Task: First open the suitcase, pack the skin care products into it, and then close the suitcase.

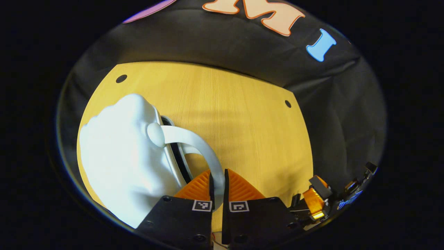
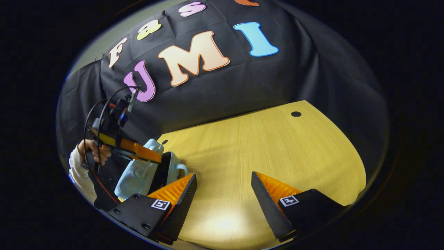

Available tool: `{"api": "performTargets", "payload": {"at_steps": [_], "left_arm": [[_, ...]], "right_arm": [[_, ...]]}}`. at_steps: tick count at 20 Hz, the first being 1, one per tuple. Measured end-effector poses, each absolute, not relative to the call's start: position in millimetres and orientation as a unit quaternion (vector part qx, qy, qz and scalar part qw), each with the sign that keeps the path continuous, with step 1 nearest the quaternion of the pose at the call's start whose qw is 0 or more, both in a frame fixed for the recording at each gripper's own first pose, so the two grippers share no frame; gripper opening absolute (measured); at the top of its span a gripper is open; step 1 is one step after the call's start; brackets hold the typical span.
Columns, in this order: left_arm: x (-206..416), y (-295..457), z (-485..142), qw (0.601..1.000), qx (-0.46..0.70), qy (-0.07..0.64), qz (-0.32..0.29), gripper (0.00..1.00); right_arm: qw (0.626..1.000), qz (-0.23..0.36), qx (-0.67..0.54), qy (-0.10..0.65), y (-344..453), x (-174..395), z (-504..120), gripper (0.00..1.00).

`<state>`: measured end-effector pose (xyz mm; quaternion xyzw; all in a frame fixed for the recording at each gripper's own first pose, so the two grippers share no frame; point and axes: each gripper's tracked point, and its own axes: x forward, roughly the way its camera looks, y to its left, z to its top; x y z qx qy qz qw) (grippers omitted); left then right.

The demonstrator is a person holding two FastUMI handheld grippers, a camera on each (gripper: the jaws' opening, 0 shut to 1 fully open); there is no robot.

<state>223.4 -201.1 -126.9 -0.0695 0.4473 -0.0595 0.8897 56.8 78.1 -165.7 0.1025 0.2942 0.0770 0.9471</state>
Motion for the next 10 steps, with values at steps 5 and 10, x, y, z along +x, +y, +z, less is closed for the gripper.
{"api": "performTargets", "payload": {"at_steps": [5, 10], "left_arm": [[229.0, -201.7, -155.6, 0.882, -0.043, 0.469, -0.025, 0.07], [225.6, -199.6, -134.8, 0.896, -0.031, 0.443, -0.011, 0.15]], "right_arm": [[0.95, 0.066, 0.112, 0.285, 58.8, 61.0, -160.8, 0.98], [0.951, 0.073, 0.12, 0.276, 52.4, 66.7, -152.2, 0.98]]}}
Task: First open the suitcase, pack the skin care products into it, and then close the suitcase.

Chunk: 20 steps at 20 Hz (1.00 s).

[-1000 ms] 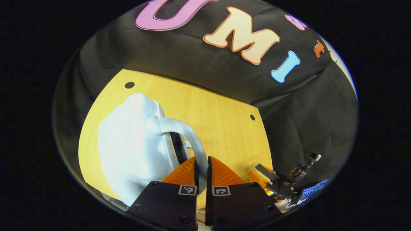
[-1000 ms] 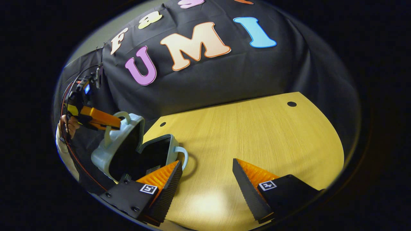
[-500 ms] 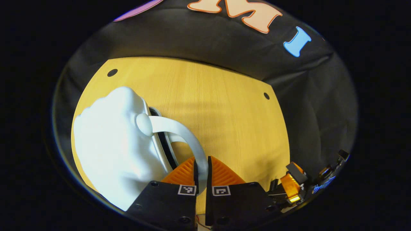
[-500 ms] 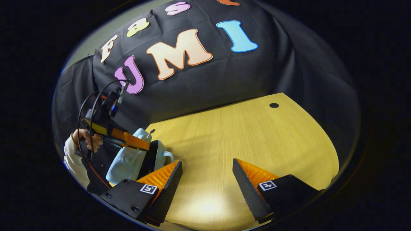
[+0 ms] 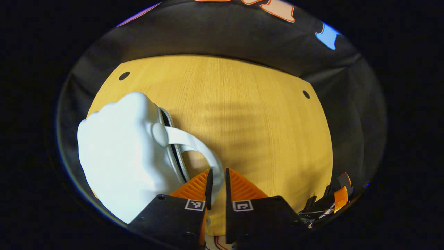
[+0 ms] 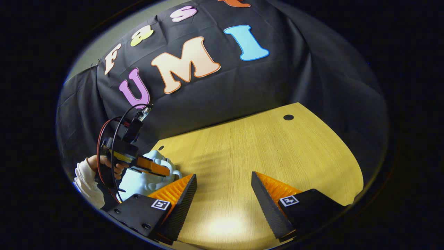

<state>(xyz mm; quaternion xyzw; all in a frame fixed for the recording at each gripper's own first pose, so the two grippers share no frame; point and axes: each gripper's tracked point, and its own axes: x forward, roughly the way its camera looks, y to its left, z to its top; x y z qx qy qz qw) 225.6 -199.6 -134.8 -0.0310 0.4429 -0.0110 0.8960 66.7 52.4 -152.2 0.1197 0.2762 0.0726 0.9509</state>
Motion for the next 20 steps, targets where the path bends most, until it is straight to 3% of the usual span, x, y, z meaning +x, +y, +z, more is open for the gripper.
{"api": "performTargets", "payload": {"at_steps": [1, 2, 3, 4, 6, 7, 10, 14, 20], "left_arm": [[219.1, -195.5, -125.3, 0.901, -0.022, 0.434, -0.008, 0.22], [212.5, -191.9, -118.3, 0.905, -0.009, 0.426, -0.004, 0.45], [208.2, -196.2, -115.5, 0.909, 0.0, 0.417, -0.002, 0.54], [205.5, -200.6, -110.0, 0.915, 0.006, 0.403, 0.001, 0.74], [197.9, -207.1, -92.9, 0.932, 0.012, 0.363, 0.012, 0.86], [190.8, -207.7, -82.7, 0.94, 0.016, 0.339, 0.017, 0.83], [170.5, -200.5, -55.2, 0.959, 0.045, 0.279, 0.038, 0.95], [153.5, -217.1, -40.3, 0.977, 0.031, 0.206, 0.036, 0.96], [123.3, -218.0, -43.1, 0.981, 0.022, 0.187, 0.041, 0.96]], "right_arm": [[0.952, 0.076, 0.121, 0.272, 52.1, 67.5, -149.5, 0.98], [0.953, 0.08, 0.122, 0.267, 52.2, 68.8, -143.8, 0.98], [0.954, 0.083, 0.122, 0.261, 52.9, 69.9, -139.5, 0.98], [0.955, 0.086, 0.12, 0.256, 53.1, 71.5, -134.6, 0.98], [0.959, 0.089, 0.11, 0.245, 51.2, 74.2, -125.2, 0.98], [0.961, 0.089, 0.105, 0.239, 49.6, 73.7, -121.5, 0.98], [0.968, 0.09, 0.09, 0.218, 45.8, 71.9, -105.2, 0.98], [0.975, 0.094, 0.08, 0.183, 43.9, 66.2, -81.1, 0.98], [0.979, 0.105, 0.084, 0.154, 40.0, 56.0, -66.5, 0.98]]}}
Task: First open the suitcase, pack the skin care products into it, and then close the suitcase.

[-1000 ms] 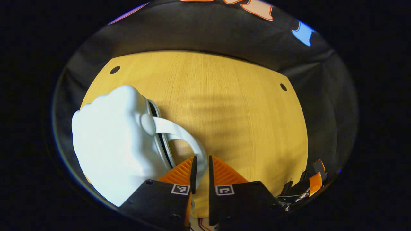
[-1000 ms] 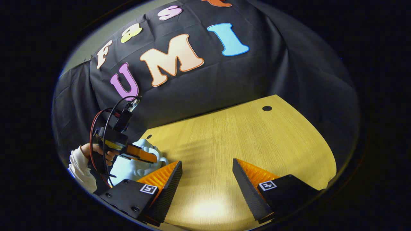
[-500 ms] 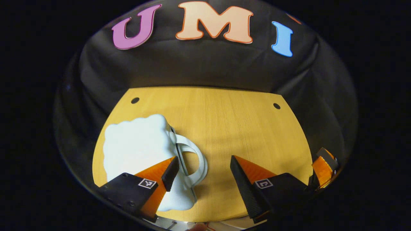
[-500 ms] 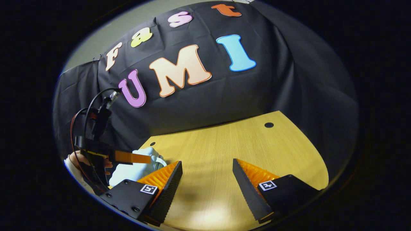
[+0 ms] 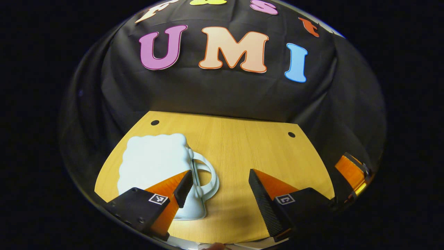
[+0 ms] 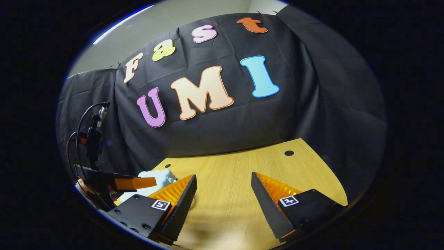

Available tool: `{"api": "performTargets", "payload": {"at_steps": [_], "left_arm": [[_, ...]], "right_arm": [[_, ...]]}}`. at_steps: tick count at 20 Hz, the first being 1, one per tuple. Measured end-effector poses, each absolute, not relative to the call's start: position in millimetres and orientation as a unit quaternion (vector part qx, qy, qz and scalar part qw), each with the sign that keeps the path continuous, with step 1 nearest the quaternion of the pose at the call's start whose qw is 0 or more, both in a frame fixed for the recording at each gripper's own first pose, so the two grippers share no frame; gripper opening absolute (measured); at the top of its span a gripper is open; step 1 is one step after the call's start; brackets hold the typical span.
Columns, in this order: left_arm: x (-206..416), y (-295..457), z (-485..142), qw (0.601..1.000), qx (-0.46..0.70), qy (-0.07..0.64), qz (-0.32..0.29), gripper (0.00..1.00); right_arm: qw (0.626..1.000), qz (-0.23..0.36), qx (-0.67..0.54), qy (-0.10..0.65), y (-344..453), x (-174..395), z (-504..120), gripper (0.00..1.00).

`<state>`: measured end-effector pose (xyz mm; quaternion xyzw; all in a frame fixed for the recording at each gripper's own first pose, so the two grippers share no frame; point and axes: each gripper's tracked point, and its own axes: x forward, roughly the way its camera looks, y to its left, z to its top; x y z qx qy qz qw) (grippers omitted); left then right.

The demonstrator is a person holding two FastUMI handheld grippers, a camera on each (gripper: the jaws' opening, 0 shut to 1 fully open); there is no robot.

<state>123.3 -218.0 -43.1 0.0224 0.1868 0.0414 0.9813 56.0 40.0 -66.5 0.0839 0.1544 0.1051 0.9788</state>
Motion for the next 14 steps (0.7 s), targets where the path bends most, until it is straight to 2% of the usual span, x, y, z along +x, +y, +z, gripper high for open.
{"api": "performTargets", "payload": {"at_steps": [14], "left_arm": [[103.4, -215.5, -51.4, 0.98, 0.03, 0.191, 0.052, 0.96]], "right_arm": [[0.979, 0.11, 0.086, 0.147, 31.6, 44.2, -62.5, 0.98]]}}
